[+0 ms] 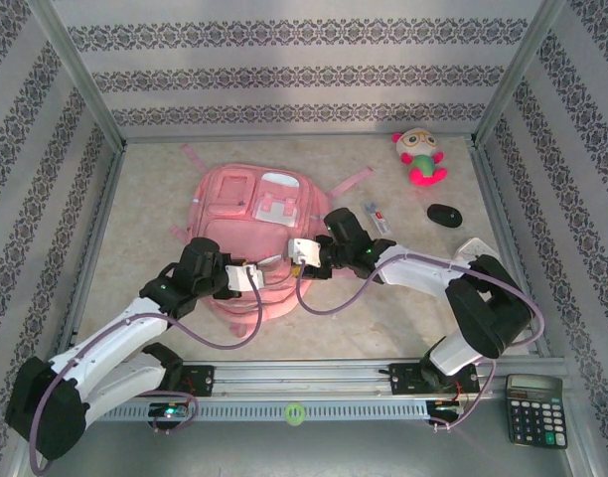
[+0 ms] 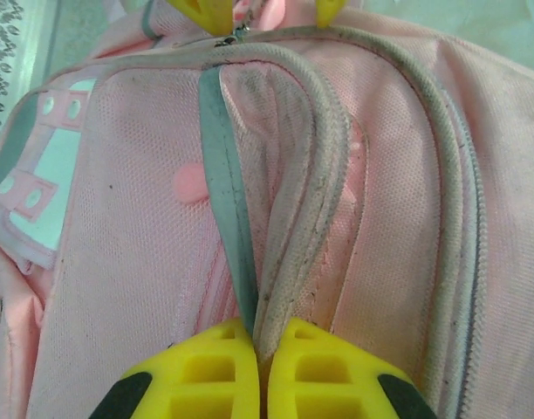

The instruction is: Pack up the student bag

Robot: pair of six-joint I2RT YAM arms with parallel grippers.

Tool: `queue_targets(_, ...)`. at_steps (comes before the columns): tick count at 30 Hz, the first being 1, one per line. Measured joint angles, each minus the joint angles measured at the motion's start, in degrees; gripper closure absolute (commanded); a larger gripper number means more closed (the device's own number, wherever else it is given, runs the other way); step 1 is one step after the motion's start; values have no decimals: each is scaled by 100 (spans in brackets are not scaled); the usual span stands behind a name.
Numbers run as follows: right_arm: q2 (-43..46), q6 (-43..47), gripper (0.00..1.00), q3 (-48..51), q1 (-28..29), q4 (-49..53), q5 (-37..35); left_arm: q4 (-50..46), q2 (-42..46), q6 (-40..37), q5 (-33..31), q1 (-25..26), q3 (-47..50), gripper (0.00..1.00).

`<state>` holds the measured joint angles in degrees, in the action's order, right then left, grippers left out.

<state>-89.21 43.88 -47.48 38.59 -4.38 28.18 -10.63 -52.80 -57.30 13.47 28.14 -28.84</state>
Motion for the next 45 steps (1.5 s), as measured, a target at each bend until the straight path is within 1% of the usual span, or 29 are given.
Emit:
queue_targets(8,-240,-365,47,-243,-350,-131,275,9,83,142,245,-90,22,100)
queue_targets(13,-507,-415,49,-535,-382,-133,544,87,83,254,326,-92,22,100)
queue_targets(23,-654,-527,67,-638,-361,221,1322,216,-28,533,343,-127,22,100)
queue_targets(28,-654,-728,69,-645,-358,498,1792,306,-42,660,350,-127,22,100)
queue_targets(32,-667,-968,83,-750,-363,634,1812,361,-42,728,369,-129,22,100)
queue_targets(35,-697,-1241,100,-807,-439,619,1814,385,-42,817,369,-129,22,100)
queue_targets(40,-634,-1827,100,-780,-529,531,1873,516,-149,1246,308,-129,4,100)
queue_targets(43,-356,-2332,100,-640,-505,468,1746,496,-363,1788,249,-111,-221,100)
queue_targets(45,-76,-2658,100,-518,-374,404,1554,492,-507,2216,140,-42,-420,100)
